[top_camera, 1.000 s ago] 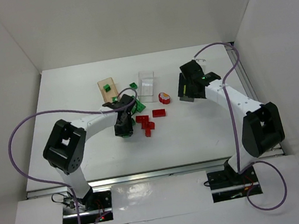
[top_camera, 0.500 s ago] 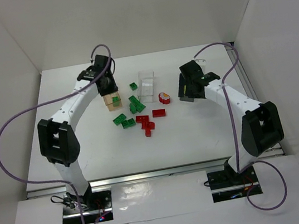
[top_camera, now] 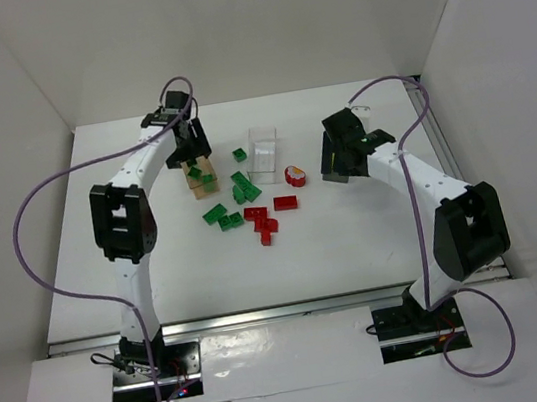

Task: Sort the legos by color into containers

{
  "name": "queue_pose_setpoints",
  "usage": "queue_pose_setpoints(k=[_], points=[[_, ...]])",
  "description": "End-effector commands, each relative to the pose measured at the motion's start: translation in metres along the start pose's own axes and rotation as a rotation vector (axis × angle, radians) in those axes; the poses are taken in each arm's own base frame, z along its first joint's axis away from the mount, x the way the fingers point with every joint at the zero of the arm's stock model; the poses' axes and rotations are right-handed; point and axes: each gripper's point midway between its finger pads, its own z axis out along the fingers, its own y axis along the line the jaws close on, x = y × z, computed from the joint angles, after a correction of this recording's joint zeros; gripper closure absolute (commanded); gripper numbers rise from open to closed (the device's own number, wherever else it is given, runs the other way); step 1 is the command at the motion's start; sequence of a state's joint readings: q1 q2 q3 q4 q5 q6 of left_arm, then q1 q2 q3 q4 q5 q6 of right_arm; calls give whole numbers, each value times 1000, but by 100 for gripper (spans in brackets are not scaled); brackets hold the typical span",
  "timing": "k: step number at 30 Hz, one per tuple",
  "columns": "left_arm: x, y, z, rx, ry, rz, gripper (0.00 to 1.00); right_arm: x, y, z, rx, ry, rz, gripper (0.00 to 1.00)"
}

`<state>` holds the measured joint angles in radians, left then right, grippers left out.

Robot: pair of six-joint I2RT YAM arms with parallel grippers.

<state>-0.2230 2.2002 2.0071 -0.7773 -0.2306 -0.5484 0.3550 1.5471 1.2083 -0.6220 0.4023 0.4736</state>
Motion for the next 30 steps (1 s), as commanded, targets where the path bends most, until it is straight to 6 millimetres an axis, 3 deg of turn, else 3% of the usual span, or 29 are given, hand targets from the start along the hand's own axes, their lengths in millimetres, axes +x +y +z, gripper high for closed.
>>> queue_pose_setpoints(k=[1, 3, 4, 6, 7, 8, 10, 12, 17, 18, 22, 25, 30], points=[[0, -22, -76, 66, -84, 75, 19, -13, 1, -11, -3, -48, 22, 8], [12, -26, -94, 93, -101, 92, 25, -9, 1, -9, -8, -36, 19, 8], [31, -18, -104, 93, -86, 91, 25, -11, 2, -9, -13, -44, 23, 8], [58, -24, -110, 118, -62, 104, 26, -8, 1, -8, -9, -37, 19, 8], [86, -16, -103, 94, -6, 121, 29, -7, 3, -8, -18, -32, 19, 8], [96, -19, -110, 102, -13, 132, 32, -3, 6, -6, -20, -24, 9, 8], [135, -12, -97, 81, 68, 128, 39, -3, 7, -3, -18, -22, 7, 8], [157, -10, -93, 60, 96, 130, 39, -5, 10, -4, -31, -25, 11, 8], [180, -2, -74, 27, 148, 182, 26, -5, 11, -1, -31, -25, 11, 8], [191, -3, -69, 37, 193, 188, 26, -4, 13, -2, -40, -20, 11, 8], [206, -8, -58, 42, 245, 141, 27, -5, 17, -3, -50, -27, 7, 8], [212, -7, -45, 17, 264, 88, 29, -3, 18, 0, -46, -19, 4, 8], [199, -16, -23, -6, 261, 55, 29, -4, 16, 0, -38, -24, -5, 8]])
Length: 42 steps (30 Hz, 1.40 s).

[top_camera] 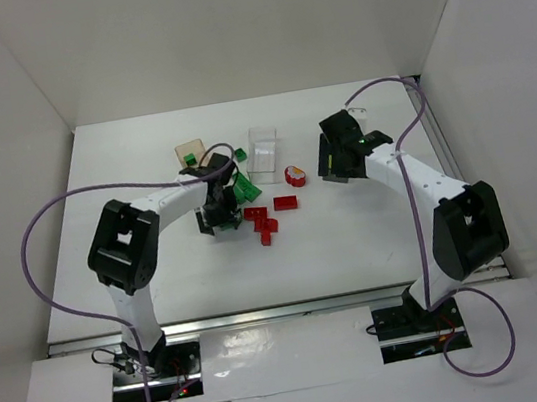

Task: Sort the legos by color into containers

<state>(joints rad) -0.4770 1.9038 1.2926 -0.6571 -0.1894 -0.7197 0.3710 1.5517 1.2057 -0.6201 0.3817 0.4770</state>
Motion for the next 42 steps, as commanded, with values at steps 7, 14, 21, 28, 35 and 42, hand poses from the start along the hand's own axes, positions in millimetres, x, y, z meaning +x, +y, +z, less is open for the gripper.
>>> queue_pose_setpoints(k=[7, 14, 21, 28, 35, 42], points=[[-36, -13, 6, -4, -72, -65, 37, -10, 5, -1, 0, -36, 2, 8], [-36, -5, -28, 11, -92, -39, 63, -11, 3, 0, 10, -41, 2, 8], [-87, 12, -84, 14, -231, -73, 67, -11, 3, 0, 10, -41, 2, 8], [-171, 31, -77, -39, -342, -132, 65, -14, 4, -2, 6, -48, 5, 8], [-226, 27, -53, -54, -362, -129, 20, -15, 6, 0, 10, -41, 2, 8], [-186, 22, -109, 12, -402, -72, 19, -15, 4, -3, 6, -47, 5, 8]])
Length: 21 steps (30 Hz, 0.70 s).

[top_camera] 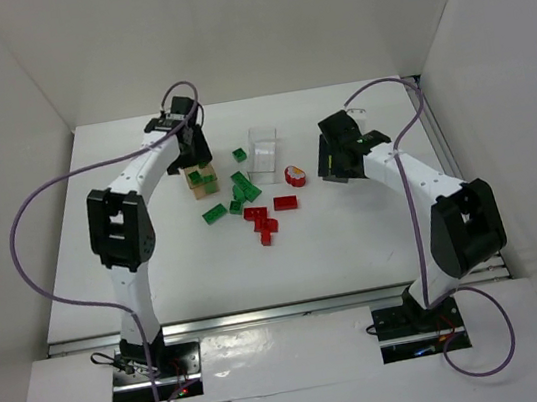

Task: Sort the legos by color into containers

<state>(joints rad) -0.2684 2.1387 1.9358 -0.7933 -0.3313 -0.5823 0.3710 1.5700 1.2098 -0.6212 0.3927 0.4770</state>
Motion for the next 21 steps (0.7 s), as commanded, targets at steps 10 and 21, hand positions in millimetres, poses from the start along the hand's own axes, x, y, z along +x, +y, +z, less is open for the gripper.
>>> queue_pose_setpoints(k=[10, 21], points=[[159, 9, -79, 170, 60, 191, 0, -13, 14, -7, -23, -51, 3, 8], [151, 17, -12, 48, 87, 211, 1, -13, 25, -8, -48, -55, -7, 8]])
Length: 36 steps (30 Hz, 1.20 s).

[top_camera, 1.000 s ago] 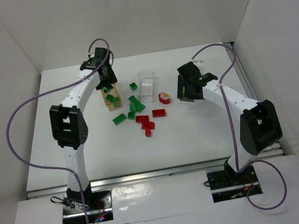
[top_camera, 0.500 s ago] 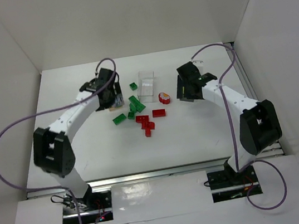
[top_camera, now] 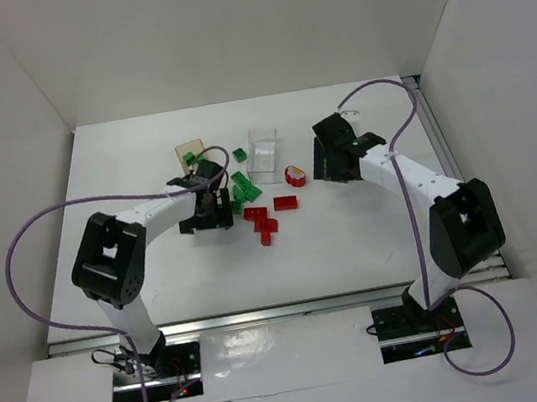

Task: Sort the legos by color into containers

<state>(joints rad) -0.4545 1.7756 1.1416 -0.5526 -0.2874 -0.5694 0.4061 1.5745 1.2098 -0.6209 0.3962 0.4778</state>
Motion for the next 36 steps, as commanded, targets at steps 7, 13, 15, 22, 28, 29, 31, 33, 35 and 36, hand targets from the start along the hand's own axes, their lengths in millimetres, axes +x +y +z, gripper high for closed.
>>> queue_pose_setpoints(k=[7, 13, 15, 22, 28, 29, 31, 33, 35, 36], points=[[-58, 1, 25, -47, -93, 23, 9, -21, 8, -9, -16, -75, 25, 8], [-59, -12, 30, 19, -94, 49, 25, -16, 6, -8, -7, -60, 17, 8], [-60, -18, 21, 45, -112, 65, 32, -16, 6, -8, -7, -60, 17, 8], [-70, -20, -8, 87, -150, 35, 80, -17, 4, -7, 1, -65, 17, 8], [-106, -18, -58, 132, -241, -3, 84, -17, 4, -7, 1, -65, 17, 8], [-112, -14, -60, 126, -241, -14, 84, -16, 6, -8, -7, -60, 26, 8], [-135, -4, -69, 114, -250, -62, 84, -19, 7, -9, -12, -67, 30, 8], [-158, -6, -68, 102, -276, -78, 84, -17, 7, -6, -7, -60, 26, 8], [-173, 0, -62, 62, -287, -95, 84, -19, 8, -8, -8, -61, 27, 8], [-189, 2, -68, 57, -315, -111, 84, -20, 6, -8, 0, -66, 18, 8]])
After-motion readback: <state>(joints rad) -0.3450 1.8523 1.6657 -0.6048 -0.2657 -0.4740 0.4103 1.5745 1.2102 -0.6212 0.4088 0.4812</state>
